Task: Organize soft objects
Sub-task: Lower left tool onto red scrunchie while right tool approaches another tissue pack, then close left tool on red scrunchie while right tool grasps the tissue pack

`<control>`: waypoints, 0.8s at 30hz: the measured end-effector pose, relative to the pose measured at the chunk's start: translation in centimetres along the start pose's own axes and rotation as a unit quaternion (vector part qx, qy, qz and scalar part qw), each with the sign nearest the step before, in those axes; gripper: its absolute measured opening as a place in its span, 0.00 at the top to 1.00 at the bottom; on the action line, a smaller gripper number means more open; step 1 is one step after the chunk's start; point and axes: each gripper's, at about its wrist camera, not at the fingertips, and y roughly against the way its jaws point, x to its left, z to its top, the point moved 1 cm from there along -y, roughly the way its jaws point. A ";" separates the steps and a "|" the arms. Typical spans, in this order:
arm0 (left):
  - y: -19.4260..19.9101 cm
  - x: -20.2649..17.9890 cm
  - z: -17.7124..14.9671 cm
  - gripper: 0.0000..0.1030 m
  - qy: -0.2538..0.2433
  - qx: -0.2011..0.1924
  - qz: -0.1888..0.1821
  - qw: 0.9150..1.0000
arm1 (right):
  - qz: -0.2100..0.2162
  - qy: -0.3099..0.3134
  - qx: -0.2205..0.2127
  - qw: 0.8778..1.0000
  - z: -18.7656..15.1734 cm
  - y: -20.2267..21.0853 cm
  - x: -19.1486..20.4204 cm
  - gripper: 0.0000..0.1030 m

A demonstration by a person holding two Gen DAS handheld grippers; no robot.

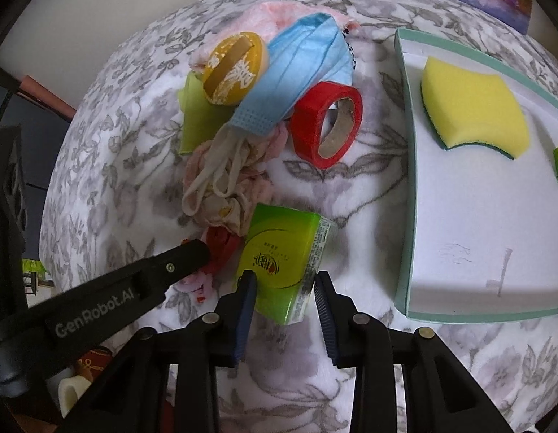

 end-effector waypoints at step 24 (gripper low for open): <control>0.7 2.2 1.2 0.80 0.017 -0.017 0.032 0.999 | -0.074 0.067 -0.007 0.995 0.8 -2.6 3.2 0.44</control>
